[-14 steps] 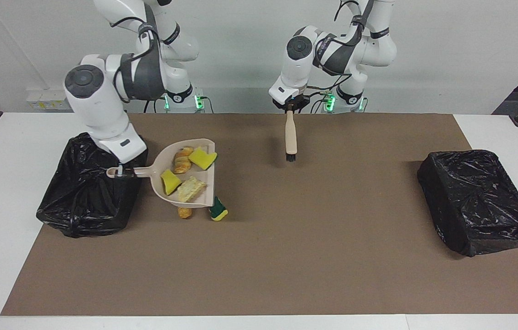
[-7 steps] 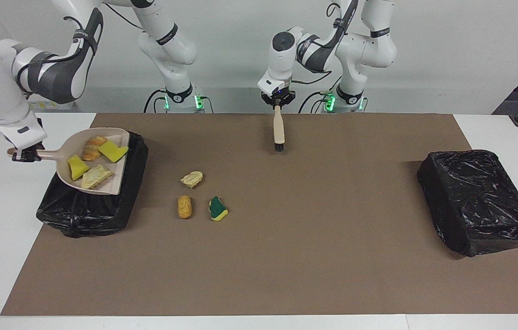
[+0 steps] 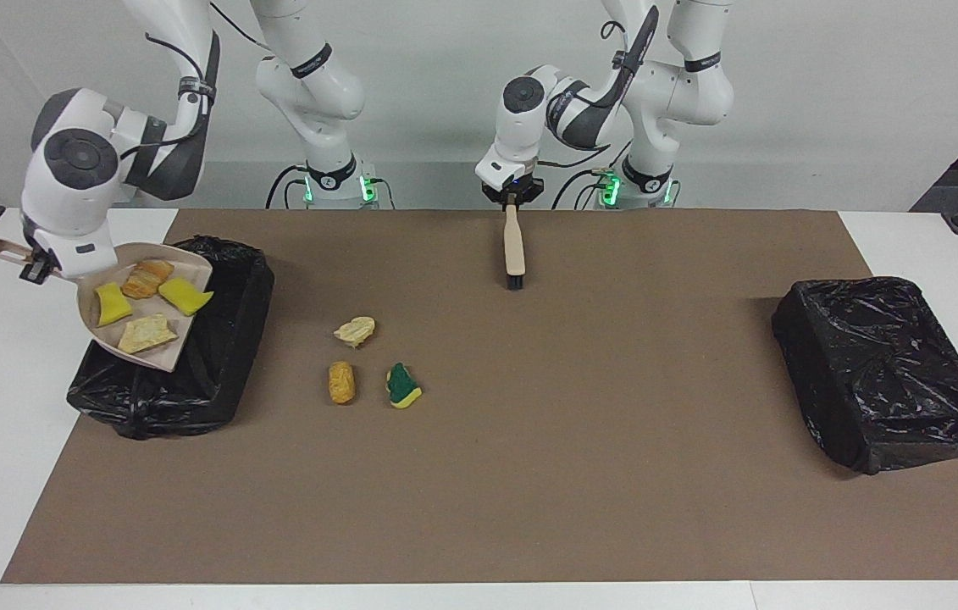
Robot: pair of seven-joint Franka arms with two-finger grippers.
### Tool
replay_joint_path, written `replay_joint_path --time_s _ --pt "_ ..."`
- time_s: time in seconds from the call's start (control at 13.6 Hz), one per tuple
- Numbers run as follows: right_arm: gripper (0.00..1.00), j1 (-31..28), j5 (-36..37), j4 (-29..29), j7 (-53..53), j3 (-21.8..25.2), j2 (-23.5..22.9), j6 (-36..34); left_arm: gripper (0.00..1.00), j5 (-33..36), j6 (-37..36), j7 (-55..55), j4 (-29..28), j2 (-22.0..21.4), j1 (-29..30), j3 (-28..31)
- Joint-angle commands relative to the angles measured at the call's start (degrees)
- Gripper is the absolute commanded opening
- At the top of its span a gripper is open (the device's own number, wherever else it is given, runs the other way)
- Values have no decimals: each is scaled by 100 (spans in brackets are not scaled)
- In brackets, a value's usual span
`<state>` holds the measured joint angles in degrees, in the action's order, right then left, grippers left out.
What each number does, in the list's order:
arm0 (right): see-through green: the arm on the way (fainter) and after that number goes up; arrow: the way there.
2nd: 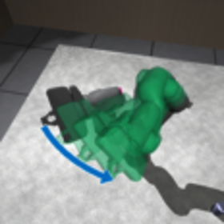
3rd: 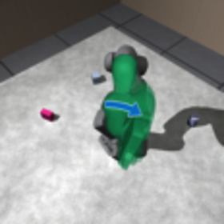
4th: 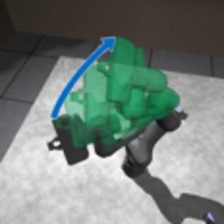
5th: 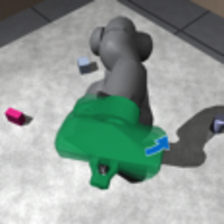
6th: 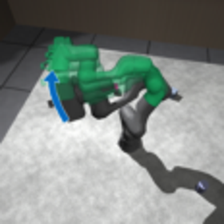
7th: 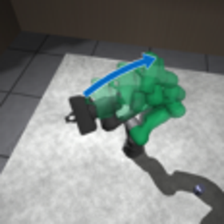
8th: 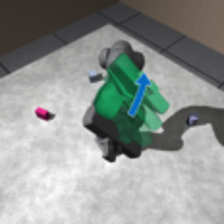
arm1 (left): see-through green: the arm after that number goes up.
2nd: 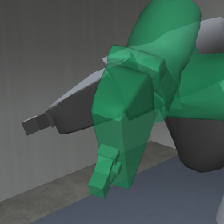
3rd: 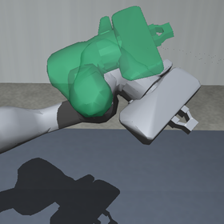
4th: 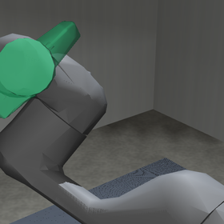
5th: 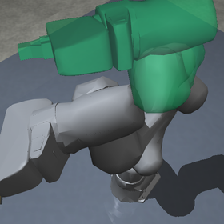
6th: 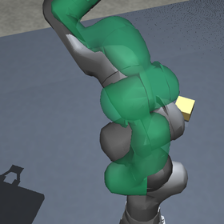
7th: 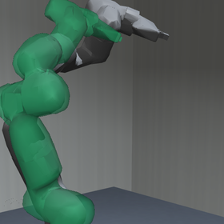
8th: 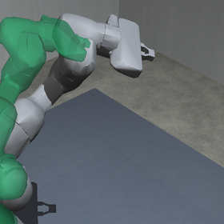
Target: Sweep and dump trash in bin
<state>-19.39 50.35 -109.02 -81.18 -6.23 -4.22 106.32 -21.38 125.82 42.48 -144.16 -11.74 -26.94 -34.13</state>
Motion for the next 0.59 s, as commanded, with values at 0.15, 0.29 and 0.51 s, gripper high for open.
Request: replay_joint_path --time_s 0.15,0.29,0.51 --pt "0 129 581 205 -343 -1 202 -436 82 -33 48 -196 247 242 179 90" --pt "0 -29 572 477 -880 8 228 -462 100 29 4 -467 519 251 530 108" --pt "0 -171 440 715 -1208 -1 369 -471 100 702 -336 -967 1002 199 1014 352"
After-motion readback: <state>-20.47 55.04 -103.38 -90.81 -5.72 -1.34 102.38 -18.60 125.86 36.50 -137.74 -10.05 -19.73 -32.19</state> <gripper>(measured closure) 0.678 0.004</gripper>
